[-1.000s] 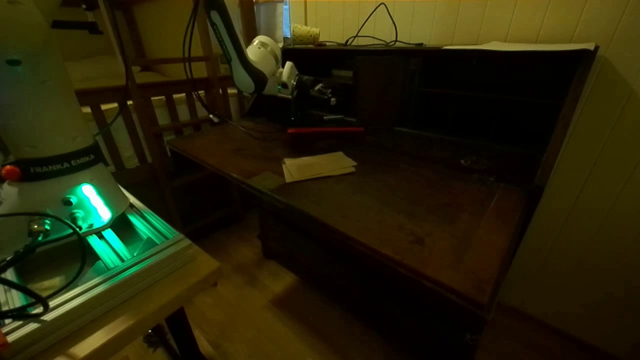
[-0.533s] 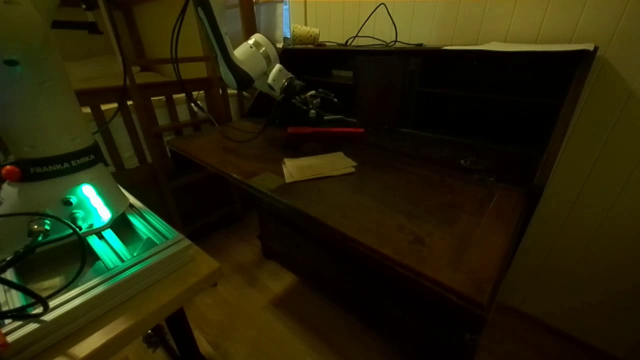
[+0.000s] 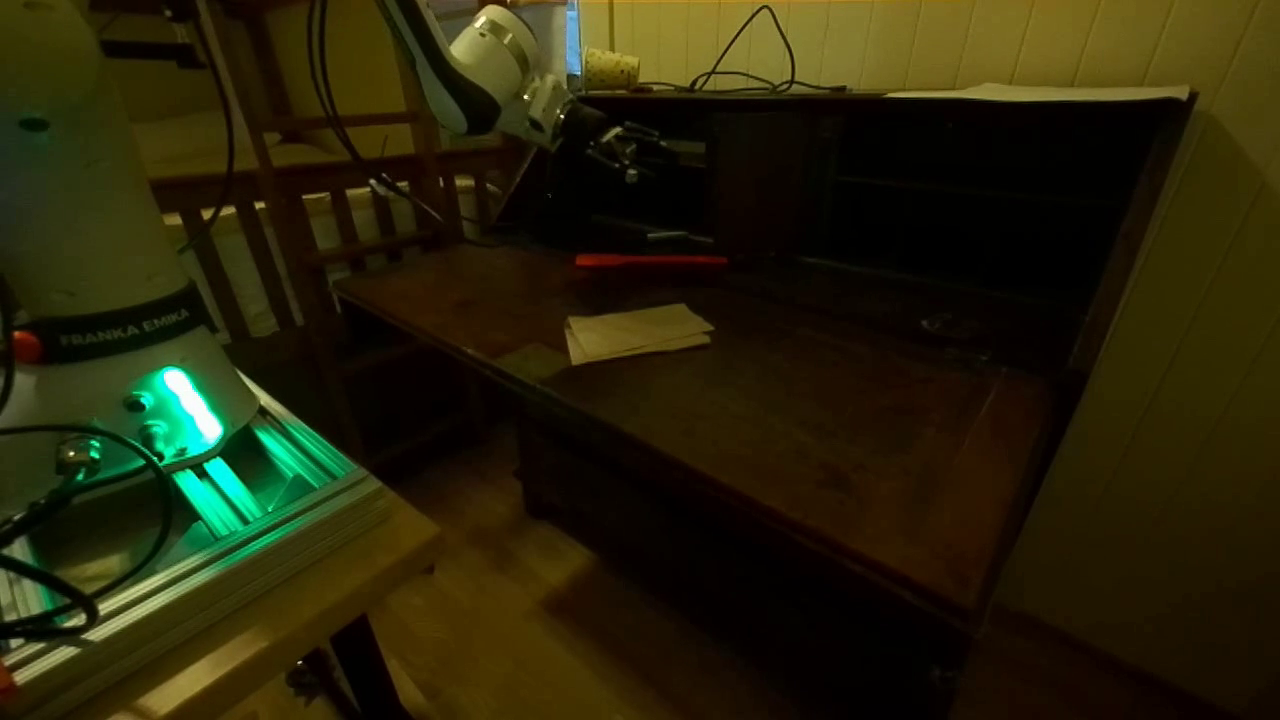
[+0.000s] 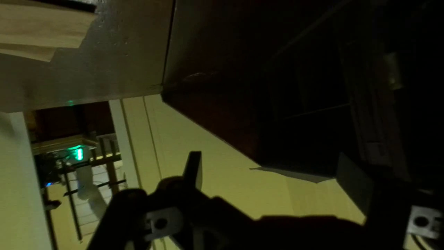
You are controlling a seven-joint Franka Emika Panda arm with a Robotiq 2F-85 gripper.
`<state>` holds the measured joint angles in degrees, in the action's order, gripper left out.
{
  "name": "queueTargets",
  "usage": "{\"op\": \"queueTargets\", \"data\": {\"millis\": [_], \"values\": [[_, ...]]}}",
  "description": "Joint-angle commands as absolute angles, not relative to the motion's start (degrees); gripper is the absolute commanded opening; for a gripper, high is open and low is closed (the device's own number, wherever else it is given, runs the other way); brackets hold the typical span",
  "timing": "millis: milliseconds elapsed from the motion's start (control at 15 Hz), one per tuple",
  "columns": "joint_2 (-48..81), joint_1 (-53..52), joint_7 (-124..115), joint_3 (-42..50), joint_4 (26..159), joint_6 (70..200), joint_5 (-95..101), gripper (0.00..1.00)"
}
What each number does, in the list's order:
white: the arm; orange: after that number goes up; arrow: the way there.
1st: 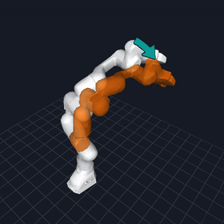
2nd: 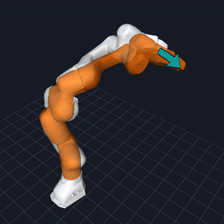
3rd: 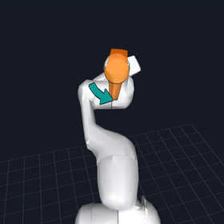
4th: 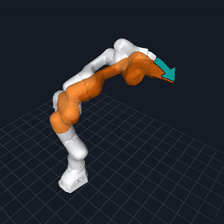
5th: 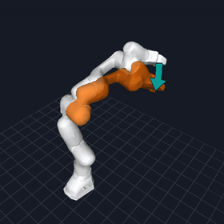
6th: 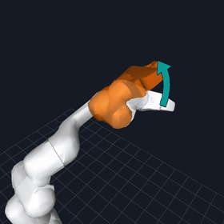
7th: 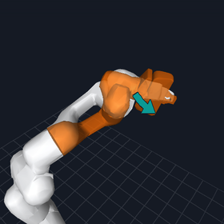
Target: Open the cabinet door
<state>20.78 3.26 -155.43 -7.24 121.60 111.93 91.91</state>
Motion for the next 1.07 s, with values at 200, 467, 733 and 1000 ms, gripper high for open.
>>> {"op": "queueTargets", "data": {"millis": [200, 467, 733, 1000], "values": [[17.15, 1.95, -155.32, -5.37, 124.44, 123.34, 98.91, 1.0], [15.4, 2.16, -155.24, -4.81, 125.05, 126.78, 101.11, 1.0], [13.25, 3.36, -145.28, -3.74, 126.03, 126.44, 96.65, 1.0], [12.06, 7.81, -135.58, -0.34, 126.04, 144.02, 96.89, 1.0]]}}
